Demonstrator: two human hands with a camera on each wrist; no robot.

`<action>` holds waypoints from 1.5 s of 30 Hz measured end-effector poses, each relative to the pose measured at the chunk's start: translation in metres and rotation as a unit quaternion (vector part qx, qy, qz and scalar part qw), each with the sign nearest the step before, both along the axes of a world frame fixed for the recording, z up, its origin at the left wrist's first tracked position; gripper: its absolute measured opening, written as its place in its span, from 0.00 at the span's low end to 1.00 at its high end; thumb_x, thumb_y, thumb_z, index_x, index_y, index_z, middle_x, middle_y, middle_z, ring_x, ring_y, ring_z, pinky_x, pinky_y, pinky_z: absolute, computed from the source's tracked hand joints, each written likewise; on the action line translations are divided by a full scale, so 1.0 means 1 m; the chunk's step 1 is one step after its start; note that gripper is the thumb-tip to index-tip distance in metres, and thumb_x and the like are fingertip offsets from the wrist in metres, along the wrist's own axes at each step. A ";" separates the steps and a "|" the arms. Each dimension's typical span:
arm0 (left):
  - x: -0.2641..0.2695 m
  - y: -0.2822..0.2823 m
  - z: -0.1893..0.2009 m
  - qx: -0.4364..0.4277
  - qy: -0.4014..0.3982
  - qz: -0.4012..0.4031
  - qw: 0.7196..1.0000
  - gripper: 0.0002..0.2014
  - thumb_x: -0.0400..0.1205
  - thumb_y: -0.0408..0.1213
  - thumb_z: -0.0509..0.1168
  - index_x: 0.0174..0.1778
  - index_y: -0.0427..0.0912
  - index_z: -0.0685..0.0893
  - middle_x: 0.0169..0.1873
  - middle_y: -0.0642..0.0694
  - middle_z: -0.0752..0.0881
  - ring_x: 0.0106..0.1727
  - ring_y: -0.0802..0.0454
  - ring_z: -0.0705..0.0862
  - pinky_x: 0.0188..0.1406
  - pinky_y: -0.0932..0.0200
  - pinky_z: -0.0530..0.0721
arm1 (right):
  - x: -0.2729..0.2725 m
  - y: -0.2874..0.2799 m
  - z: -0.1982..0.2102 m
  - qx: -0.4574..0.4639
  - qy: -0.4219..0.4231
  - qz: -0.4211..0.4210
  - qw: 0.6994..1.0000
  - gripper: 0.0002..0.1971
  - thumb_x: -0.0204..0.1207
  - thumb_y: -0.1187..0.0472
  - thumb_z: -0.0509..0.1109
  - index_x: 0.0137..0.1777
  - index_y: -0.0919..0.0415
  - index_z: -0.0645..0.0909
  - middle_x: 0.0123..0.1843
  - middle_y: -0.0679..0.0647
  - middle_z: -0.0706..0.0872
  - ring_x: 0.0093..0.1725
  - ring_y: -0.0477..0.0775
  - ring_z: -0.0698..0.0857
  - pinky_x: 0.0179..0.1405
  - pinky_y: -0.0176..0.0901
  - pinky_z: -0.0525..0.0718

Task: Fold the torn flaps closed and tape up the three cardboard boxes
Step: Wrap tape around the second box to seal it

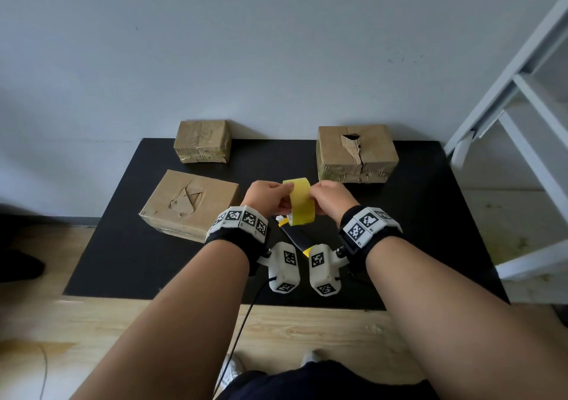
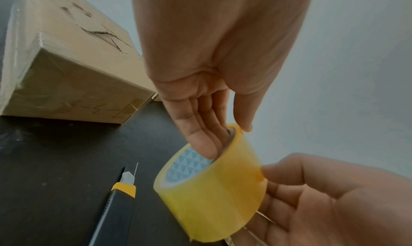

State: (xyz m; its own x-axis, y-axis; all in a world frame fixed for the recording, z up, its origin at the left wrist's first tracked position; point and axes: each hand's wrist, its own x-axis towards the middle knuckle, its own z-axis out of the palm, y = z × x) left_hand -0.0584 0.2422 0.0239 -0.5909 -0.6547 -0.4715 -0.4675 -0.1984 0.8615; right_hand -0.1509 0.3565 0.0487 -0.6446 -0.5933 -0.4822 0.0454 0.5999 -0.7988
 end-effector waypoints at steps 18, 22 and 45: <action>0.005 0.006 0.004 -0.026 0.004 -0.049 0.998 0.13 0.80 0.34 0.72 0.57 0.31 0.85 0.43 0.36 0.90 0.44 0.44 0.91 0.51 0.51 0.90 | -0.004 -0.006 0.001 0.022 0.009 0.011 1.000 0.13 0.78 0.70 0.62 0.60 0.66 0.80 0.54 0.63 0.81 0.59 0.64 0.82 0.67 0.60 0.80; 0.003 0.004 0.003 -0.005 -0.004 -0.030 1.000 0.15 0.80 0.34 0.72 0.60 0.29 0.85 0.45 0.34 0.90 0.46 0.42 0.90 0.53 0.48 0.89 | -0.003 -0.001 -0.005 0.019 0.018 0.028 0.999 0.20 0.75 0.75 0.59 0.64 0.63 0.80 0.54 0.59 0.82 0.57 0.58 0.80 0.65 0.57 0.81; -0.007 0.008 0.011 -0.041 -0.038 -0.064 0.996 0.08 0.82 0.33 0.70 0.54 0.32 0.85 0.38 0.38 0.89 0.36 0.48 0.88 0.46 0.55 0.90 | -0.013 -0.003 -0.007 -0.024 -0.001 -0.006 1.000 0.21 0.75 0.76 0.60 0.62 0.57 0.81 0.56 0.56 0.83 0.59 0.58 0.81 0.62 0.52 0.82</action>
State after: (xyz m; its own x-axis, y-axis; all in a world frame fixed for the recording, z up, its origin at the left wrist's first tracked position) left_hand -0.0651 0.2502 0.0352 -0.6370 -0.6141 -0.4659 -0.5483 -0.0638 0.8338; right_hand -0.1634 0.3539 0.0418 -0.6508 -0.6078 -0.4550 0.0539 0.5608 -0.8262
